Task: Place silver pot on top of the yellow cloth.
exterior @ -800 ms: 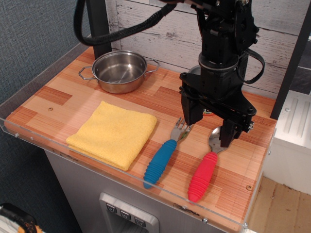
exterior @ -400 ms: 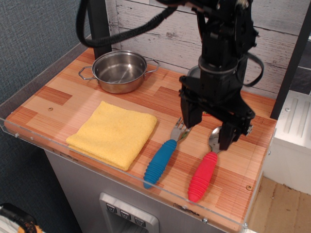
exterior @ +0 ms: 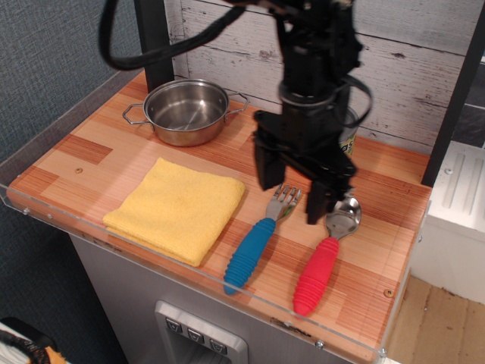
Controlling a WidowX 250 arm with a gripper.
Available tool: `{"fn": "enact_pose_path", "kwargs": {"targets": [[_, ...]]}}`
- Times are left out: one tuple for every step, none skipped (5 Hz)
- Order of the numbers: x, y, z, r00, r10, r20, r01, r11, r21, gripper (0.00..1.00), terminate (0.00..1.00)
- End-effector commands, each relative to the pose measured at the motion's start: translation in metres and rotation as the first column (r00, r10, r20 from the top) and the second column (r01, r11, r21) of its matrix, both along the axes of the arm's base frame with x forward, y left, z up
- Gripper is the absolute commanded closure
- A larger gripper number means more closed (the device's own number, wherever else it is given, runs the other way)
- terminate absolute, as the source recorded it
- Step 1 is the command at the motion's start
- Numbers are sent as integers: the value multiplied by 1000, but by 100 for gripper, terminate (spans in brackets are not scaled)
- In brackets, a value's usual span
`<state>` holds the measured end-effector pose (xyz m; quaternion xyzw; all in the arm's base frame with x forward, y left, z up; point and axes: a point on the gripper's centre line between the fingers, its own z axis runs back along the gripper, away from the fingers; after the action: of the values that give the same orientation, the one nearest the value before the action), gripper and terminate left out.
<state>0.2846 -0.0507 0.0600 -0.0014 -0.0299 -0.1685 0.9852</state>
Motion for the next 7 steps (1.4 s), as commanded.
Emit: {"fn": "enact_pose_path", "kwargs": {"targets": [[16,53,16,994,83,66,-86,995,50,0,0],[26,80,17,989,131,70,-134,990,51,0,0],[35,101,15,982,164,93,-169,984,50,0,0],[49,113,13,978,173,115,-180,982,53,0,0],[66,120,15,979,134,153,-147,986,74,0,0],[84,128,12,981,107,159,-118,991,62,0,0],[96,135,9,985,91,147,-101,993,62,0,0]]}}
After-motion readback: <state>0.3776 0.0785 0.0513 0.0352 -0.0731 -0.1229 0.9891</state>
